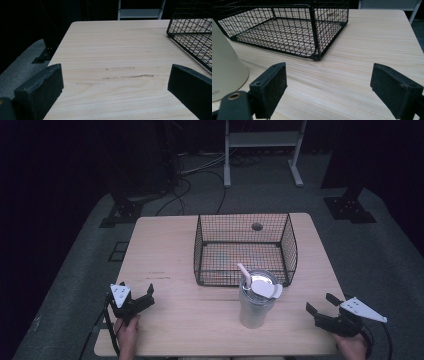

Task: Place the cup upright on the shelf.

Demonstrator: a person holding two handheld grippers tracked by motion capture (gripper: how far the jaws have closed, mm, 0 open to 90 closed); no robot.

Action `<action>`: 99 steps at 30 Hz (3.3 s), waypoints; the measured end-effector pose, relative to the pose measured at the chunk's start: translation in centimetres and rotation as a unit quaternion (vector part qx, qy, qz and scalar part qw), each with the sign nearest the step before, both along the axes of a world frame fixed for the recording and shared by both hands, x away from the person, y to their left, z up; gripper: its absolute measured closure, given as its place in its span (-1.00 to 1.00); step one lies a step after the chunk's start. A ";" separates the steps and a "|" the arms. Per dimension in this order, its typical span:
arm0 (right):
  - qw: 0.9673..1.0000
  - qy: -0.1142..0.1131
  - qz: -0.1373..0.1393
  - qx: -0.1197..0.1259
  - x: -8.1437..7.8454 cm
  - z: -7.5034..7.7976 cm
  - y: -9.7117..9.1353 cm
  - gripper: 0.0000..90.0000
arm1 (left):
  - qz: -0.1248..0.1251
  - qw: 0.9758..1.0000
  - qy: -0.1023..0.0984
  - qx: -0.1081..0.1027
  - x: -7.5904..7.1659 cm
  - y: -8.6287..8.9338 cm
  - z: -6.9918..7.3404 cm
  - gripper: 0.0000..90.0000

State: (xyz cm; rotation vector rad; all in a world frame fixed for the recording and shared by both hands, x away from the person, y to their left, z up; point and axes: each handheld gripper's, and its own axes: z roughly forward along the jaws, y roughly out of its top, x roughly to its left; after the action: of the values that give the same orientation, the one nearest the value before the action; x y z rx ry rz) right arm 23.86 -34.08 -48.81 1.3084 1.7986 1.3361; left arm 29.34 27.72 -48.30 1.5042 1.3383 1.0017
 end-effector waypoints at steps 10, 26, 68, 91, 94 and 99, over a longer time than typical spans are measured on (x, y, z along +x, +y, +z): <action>1.000 -0.010 0.019 -0.002 -0.3 1.2 0.8 -0.71 | -0.002 1.000 0.001 0.005 -0.1 -0.1 0.0 -1.00; 0.993 -0.027 0.111 -0.034 -0.8 3.8 3.5 -0.72 | -0.006 1.000 -0.001 0.017 -0.2 -0.3 0.0 -1.00; 0.970 -0.008 0.231 -0.071 -0.9 3.9 8.5 -0.74 | -0.009 1.000 -0.001 0.021 -0.2 -0.4 0.0 -1.00; 0.953 -0.007 0.299 -0.053 0.1 3.7 11.6 -0.86 | -0.009 1.000 -0.001 0.023 -0.2 -0.5 -0.1 -1.00; 0.952 -0.014 0.302 -0.049 0.5 3.6 12.1 -0.89 | -0.009 1.000 -0.001 0.022 -0.2 -0.5 -0.1 -1.00; 0.952 -0.021 0.302 -0.037 1.1 3.4 12.9 -0.93 | -0.008 1.000 0.000 0.020 -0.2 -0.4 -0.1 -1.00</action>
State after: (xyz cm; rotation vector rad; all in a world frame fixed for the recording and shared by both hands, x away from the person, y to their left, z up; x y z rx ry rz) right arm 24.92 -21.19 -45.41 0.6955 2.2969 1.5579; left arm 29.15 27.29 -48.35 1.5423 1.3110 1.0240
